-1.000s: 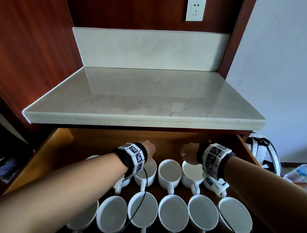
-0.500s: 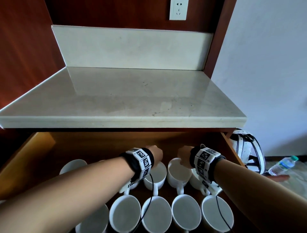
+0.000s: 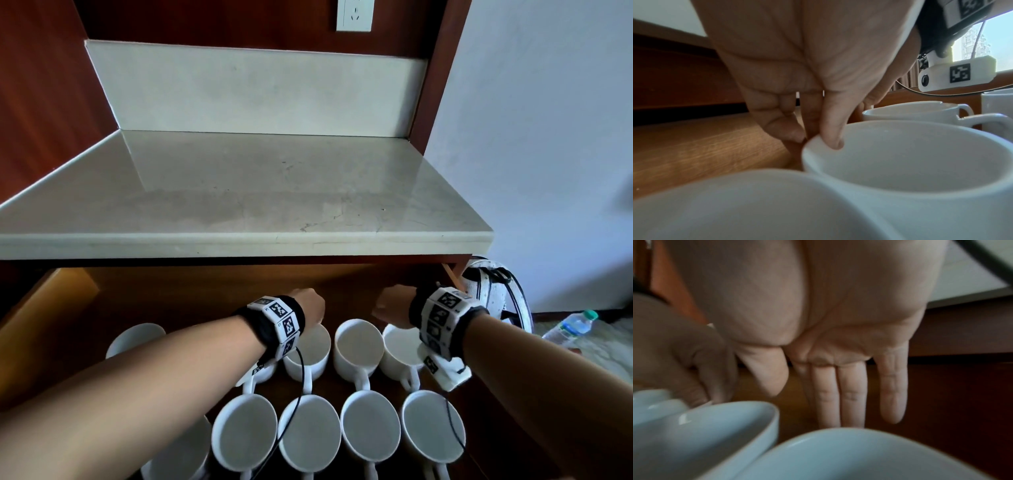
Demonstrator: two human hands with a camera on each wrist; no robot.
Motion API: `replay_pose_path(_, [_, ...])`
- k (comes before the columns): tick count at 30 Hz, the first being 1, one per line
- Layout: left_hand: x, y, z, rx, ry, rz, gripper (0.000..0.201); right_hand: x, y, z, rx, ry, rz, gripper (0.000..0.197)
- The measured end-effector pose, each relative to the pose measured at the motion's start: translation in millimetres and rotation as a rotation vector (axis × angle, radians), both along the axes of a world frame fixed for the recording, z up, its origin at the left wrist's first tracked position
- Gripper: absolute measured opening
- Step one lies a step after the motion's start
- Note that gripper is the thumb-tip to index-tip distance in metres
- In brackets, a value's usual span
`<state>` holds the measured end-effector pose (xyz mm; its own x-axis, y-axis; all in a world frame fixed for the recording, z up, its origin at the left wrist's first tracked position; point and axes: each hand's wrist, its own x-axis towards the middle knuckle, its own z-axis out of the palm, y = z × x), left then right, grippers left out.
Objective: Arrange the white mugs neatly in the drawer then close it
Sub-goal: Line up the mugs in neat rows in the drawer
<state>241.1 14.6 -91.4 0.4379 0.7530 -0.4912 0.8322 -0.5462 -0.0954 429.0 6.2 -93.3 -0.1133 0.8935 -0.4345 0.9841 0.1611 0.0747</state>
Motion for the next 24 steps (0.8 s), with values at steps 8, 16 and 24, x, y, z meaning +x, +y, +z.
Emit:
replay_pose_path(8, [-8,-2,2,0.045,-0.035,-0.014,0.033,25,-15,-3,-0.125,-0.252,0.024,0.033])
replay_pose_path(16, [-9,-35,47,0.080,-0.139,-0.027,0.030,21,-15,-3,-0.146,-0.303,0.080,0.034])
replay_pose_path(24, [21,-80,23,-0.064,-0.059,-0.146,0.048,27,-70,50,-0.016,-0.156,-0.083,0.031])
